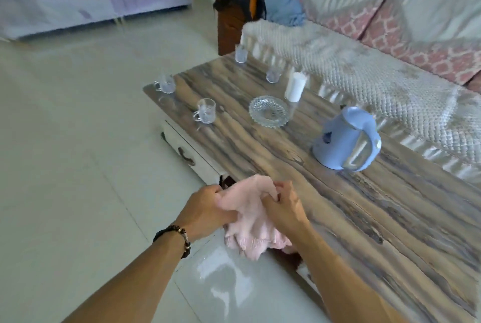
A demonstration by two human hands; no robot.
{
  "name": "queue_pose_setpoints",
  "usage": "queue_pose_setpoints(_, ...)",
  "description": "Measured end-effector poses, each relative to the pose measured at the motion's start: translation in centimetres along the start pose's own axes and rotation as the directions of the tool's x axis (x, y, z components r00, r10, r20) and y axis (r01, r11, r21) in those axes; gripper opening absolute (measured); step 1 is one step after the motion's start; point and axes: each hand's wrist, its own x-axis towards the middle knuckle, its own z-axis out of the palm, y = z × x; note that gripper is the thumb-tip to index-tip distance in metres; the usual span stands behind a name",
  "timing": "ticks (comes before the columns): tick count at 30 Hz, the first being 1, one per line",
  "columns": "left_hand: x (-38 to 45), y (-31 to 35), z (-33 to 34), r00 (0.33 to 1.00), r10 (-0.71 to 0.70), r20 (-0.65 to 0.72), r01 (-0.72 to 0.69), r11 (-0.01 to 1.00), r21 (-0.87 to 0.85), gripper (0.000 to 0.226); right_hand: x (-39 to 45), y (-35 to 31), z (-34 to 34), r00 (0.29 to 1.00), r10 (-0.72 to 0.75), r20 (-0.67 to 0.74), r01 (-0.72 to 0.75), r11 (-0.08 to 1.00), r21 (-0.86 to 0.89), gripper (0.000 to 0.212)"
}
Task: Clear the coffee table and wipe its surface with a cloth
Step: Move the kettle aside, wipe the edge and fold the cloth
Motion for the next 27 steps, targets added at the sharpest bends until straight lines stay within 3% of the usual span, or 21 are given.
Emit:
queue_pose_setpoints(2, -2.9, -4.6, -8.3, 0.994, -0.018, -0.109, 0.007, 0.995, -0.097, 0.041, -1.9, -7.1, 7.1, 0.998, -0.062, 0.020, 0.062, 0.998, -0.023, 0.027)
queue_pose_setpoints(4, -4.0, -5.9, -11.6, 0.987, -0.009, -0.163, -0.011, 0.992, -0.123, 0.045, -2.9, -10.4, 9.5, 0.995, -0.103, -0.003, 0.103, 0.994, -0.036, 0.025)
queue_pose_setpoints(8, -9.0, -13.2, -24.3, 0.928, -0.103, -0.359, 0.033, 0.980, -0.196, 0.043, -5.4, -20.6, 21.9, 0.971, -0.208, 0.122, 0.212, 0.977, -0.025, 0.019)
queue_pose_setpoints(11, -12.6, -19.6, -33.3, 0.850, -0.195, -0.490, 0.053, 0.956, -0.289, 0.043, -7.0, -27.8, 31.8, 0.924, -0.257, 0.283, 0.269, 0.963, -0.003, 0.025)
queue_pose_setpoints(15, -16.3, -27.4, -42.2, 0.737, -0.341, -0.584, 0.113, 0.913, -0.392, 0.045, -8.8, -34.6, 43.6, 0.780, -0.284, 0.558, 0.383, 0.922, -0.066, 0.048)
queue_pose_setpoints(18, -19.3, -34.1, -48.8, 0.648, -0.445, -0.618, 0.134, 0.865, -0.483, 0.045, -10.1, -38.8, 54.3, 0.671, -0.298, 0.679, 0.466, 0.881, -0.075, 0.047)
queue_pose_setpoints(22, -24.3, -43.5, -56.9, 0.441, -0.594, -0.672, 0.109, 0.779, -0.617, 0.045, -14.0, -44.5, 69.7, 0.475, -0.309, 0.824, 0.588, 0.808, -0.035, 0.044)
queue_pose_setpoints(27, -30.1, -53.0, -62.9, 0.224, -0.736, -0.639, 0.063, 0.665, -0.744, 0.046, -19.9, -49.3, 83.7, 0.280, -0.288, 0.916, 0.683, 0.731, 0.022, 0.039)
